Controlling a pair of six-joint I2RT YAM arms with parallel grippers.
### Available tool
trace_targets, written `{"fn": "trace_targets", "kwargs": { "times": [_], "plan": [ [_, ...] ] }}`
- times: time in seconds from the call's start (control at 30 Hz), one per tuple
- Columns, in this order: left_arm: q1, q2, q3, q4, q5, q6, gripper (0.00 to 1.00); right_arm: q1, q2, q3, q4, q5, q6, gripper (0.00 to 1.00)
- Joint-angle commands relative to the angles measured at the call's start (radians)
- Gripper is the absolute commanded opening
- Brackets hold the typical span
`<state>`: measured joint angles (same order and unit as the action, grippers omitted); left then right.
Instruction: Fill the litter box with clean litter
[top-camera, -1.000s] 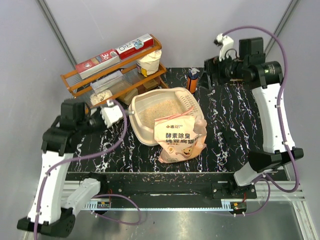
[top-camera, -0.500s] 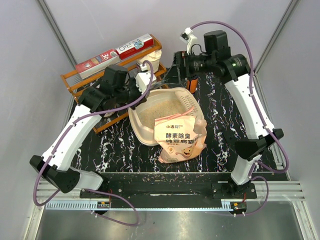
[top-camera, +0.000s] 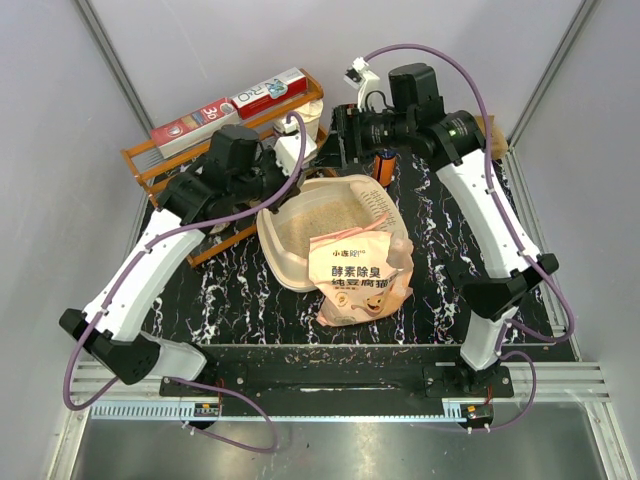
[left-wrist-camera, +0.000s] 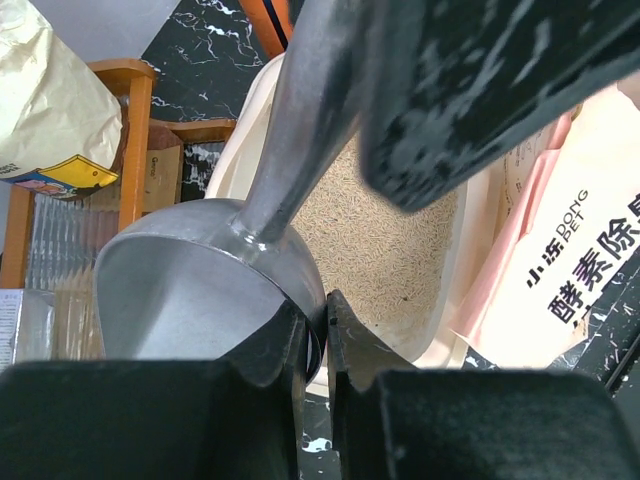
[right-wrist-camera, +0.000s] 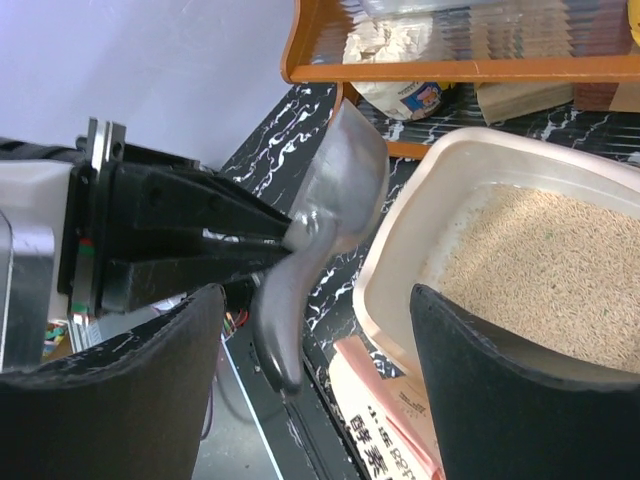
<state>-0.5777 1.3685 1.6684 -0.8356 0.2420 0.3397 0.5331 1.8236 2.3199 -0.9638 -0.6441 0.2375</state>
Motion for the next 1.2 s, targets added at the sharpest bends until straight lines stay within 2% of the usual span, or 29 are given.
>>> {"fn": "trace_targets", "kwargs": {
  "times": [0.0,0.13,0.3,0.4,0.53,0.57,0.63,0.67,0.8,0.83,0.93,1.0,1.17],
  "plan": [
    [-0.007,0.007,0.065,0.085,-0.015,-0.039,0.00,0.028,0.032,0.076,0.045,0.044,0.019,0.77],
    [-0.007,0.021,0.083,0.092,-0.013,-0.050,0.00,0.057,0.049,0.084,0.046,0.072,0.014,0.66],
    [-0.007,0.023,0.091,0.099,-0.012,-0.064,0.00,0.073,0.054,0.073,0.039,0.103,-0.012,0.30],
    [-0.007,0.021,0.085,0.099,-0.009,-0.068,0.00,0.071,0.048,0.076,0.034,0.138,-0.047,0.24],
    [-0.005,0.004,0.067,0.099,0.014,-0.064,0.01,0.065,0.040,0.117,0.008,0.124,-0.127,0.08],
    [-0.007,-0.003,0.064,0.098,0.020,-0.062,0.25,0.061,0.039,0.121,0.002,0.109,-0.171,0.06],
    [-0.005,-0.025,0.056,0.078,0.058,-0.044,0.46,0.045,0.023,0.116,-0.032,0.080,-0.219,0.00],
    [-0.007,-0.037,0.053,0.072,0.091,-0.028,0.56,0.038,0.013,0.107,-0.044,0.067,-0.272,0.00],
    [0.001,-0.143,-0.010,0.099,0.112,0.018,0.71,0.011,-0.097,-0.052,-0.082,0.012,-0.410,0.00],
    [0.002,-0.157,-0.025,0.108,0.109,0.030,0.72,0.011,-0.124,-0.089,-0.081,0.012,-0.465,0.00],
    [0.003,-0.180,-0.070,0.128,0.082,0.096,0.74,0.011,-0.202,-0.198,-0.069,-0.002,-0.491,0.00],
    [0.003,-0.187,-0.102,0.136,0.097,0.157,0.74,0.011,-0.236,-0.238,-0.052,-0.034,-0.469,0.00],
    [-0.005,-0.194,-0.228,0.295,0.149,0.238,0.74,0.011,-0.265,-0.274,-0.010,-0.107,-0.374,0.00]
  ]
}}
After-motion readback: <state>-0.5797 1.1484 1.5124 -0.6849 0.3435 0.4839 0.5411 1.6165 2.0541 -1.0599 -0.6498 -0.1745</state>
